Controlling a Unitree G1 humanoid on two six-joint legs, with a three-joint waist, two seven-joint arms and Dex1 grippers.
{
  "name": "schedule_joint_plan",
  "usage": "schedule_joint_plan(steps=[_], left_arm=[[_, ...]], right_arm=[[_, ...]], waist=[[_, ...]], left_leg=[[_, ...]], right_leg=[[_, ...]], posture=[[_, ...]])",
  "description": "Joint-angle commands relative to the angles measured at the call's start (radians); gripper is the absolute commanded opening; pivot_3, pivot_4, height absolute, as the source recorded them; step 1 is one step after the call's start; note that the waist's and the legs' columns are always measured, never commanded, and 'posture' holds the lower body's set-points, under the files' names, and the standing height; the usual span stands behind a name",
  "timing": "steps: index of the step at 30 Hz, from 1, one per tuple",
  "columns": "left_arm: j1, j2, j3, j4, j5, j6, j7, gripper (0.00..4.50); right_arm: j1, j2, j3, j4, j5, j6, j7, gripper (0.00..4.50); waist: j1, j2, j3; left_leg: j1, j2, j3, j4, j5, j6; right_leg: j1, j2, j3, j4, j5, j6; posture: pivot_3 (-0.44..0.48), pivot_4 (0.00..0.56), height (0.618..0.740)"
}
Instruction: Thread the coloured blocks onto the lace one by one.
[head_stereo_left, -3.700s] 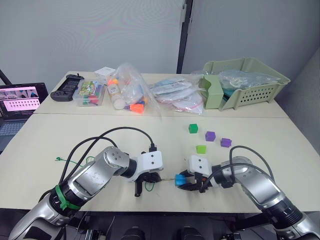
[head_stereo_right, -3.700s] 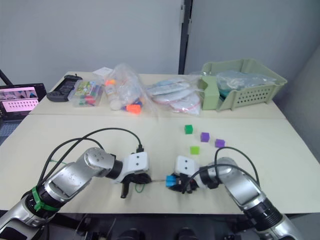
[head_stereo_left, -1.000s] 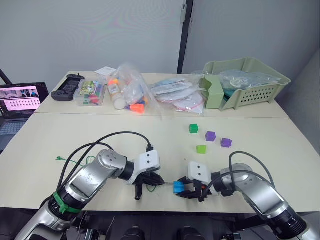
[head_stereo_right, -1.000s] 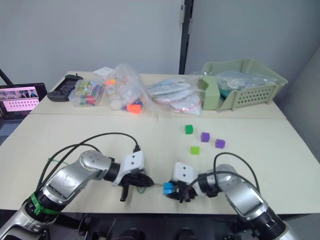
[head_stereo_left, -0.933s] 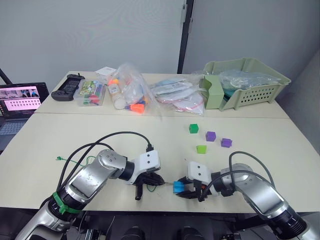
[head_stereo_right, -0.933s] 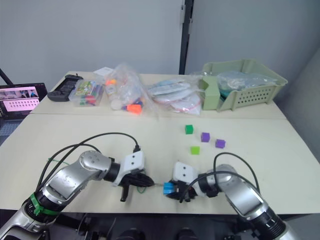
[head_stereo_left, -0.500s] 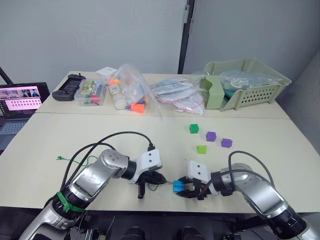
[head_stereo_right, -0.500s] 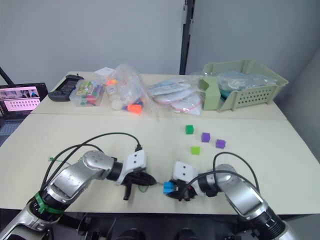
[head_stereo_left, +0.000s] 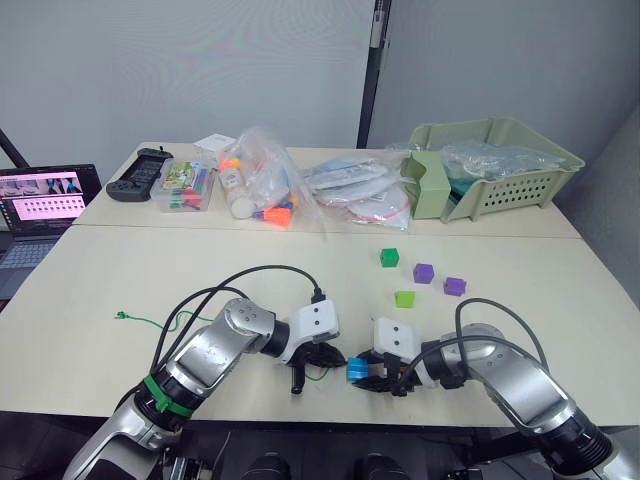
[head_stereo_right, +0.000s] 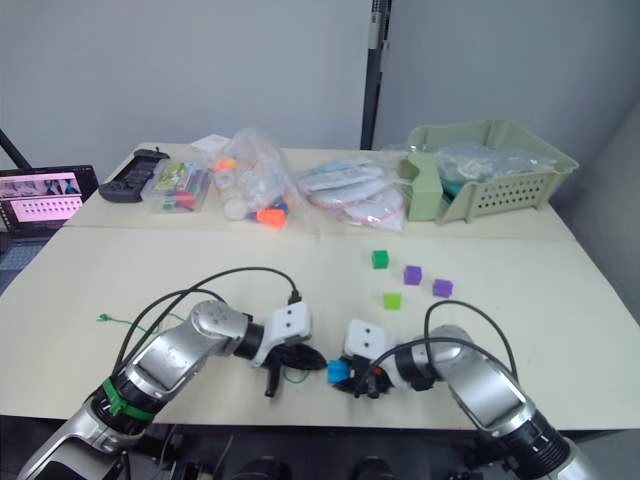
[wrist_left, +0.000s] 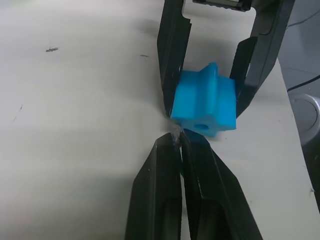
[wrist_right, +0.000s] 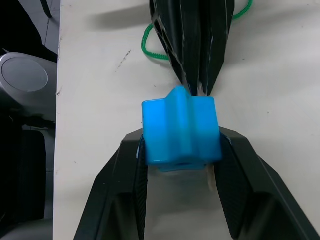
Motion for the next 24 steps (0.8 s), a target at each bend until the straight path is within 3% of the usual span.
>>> schedule_joint_plan(steps=[1,2,3,5,10,16,24], left_arm=[[-0.002,-0.091,-0.06,-0.031,-0.044,-0.032,-0.014,0.0],[-0.003,-0.095,-0.055,-0.024,-0.044,-0.032,-0.013,0.0],[-0.005,-0.096,-0.047,-0.019,-0.04,-0.038,-0.012,0.54],[-0.011,-0.08,-0.015,-0.019,-0.062,-0.036,-0.039,0.92],[-0.024,-0.004,0.037,-0.03,-0.055,-0.078,-0.086,2.51],[0.022,0.106,0.113,-0.072,-0.102,-0.135,-0.145,2.52],[0.077,0.09,0.089,0.005,-0.032,-0.24,-0.079,2.52]], right_arm=[[-0.036,0.043,0.003,-0.029,-0.002,-0.013,-0.042,1.35],[-0.038,0.045,0.004,-0.027,-0.004,-0.012,-0.043,1.35],[-0.038,0.046,0.004,-0.027,-0.005,-0.011,-0.043,1.35],[-0.037,0.04,0.005,-0.023,-0.013,-0.011,-0.044,1.35],[-0.023,0.008,-0.002,-0.002,-0.031,-0.023,-0.039,1.35],[-0.002,-0.02,-0.022,0.01,-0.027,-0.049,-0.034,1.35],[0.013,-0.058,-0.032,0.003,-0.018,-0.059,-0.022,1.35]], waist=[[0.0,0.0,0.0],[0.001,0.0,0.0],[0.001,0.0,0.0],[0.0,0.0,0.0],[-0.003,0.0,0.0],[-0.004,0.0,0.0],[0.002,0.0,0.0]], left_leg=[[0.0,0.0,0.0,0.0,0.0,0.0],[0.0,0.0,0.0,0.0,0.0,0.0],[0.001,0.0,0.0,0.0,0.0,0.0],[0.001,0.0,0.0,0.001,0.0,0.0],[-0.001,0.0,-0.001,0.001,0.0,0.0],[-0.002,0.0,-0.001,0.0,0.0,0.0],[-0.001,0.0,0.0,0.001,0.0,0.0]], right_leg=[[0.0,0.0,0.0,0.0,0.0,0.0],[0.0,0.0,0.0,0.0,0.0,0.0],[0.001,0.0,0.0,0.0,0.0,0.0],[0.001,0.0,0.0,0.0,0.0,0.0],[-0.001,0.0,0.0,0.001,0.0,0.0],[-0.002,0.0,0.0,0.0,0.0,0.0],[-0.001,-0.001,0.0,0.0,0.0,0.0]], posture=[[0.0,0.15,0.74],[0.0,0.15,0.74],[0.0,0.15,0.74],[0.0,0.15,0.74],[0.0,0.15,0.74],[0.0,0.15,0.74],[0.0,0.15,0.74]])
